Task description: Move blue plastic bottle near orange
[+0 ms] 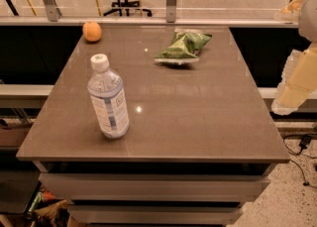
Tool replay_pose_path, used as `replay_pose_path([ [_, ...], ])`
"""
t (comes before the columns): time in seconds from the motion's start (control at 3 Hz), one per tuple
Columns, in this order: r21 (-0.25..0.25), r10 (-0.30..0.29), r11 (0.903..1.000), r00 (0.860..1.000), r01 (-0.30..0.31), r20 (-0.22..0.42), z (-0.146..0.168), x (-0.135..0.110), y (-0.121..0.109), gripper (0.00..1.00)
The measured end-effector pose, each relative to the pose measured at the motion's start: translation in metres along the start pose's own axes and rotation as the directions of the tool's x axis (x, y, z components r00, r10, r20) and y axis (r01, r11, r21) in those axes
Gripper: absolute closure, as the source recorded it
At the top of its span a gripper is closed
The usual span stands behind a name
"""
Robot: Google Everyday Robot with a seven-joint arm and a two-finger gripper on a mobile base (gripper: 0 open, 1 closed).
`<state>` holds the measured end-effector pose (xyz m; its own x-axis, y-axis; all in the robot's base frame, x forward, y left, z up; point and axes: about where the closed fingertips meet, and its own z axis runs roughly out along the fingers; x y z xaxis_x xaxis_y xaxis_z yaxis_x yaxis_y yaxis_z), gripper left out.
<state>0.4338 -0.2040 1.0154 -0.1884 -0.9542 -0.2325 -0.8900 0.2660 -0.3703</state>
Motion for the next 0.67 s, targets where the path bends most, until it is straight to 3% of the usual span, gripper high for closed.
replay_pose_path([
  [0.67, 0.01, 0.007, 0.9999, 1.0, -0.007, 0.014, -0.0035, -0.0017, -0.0004, 0.0],
])
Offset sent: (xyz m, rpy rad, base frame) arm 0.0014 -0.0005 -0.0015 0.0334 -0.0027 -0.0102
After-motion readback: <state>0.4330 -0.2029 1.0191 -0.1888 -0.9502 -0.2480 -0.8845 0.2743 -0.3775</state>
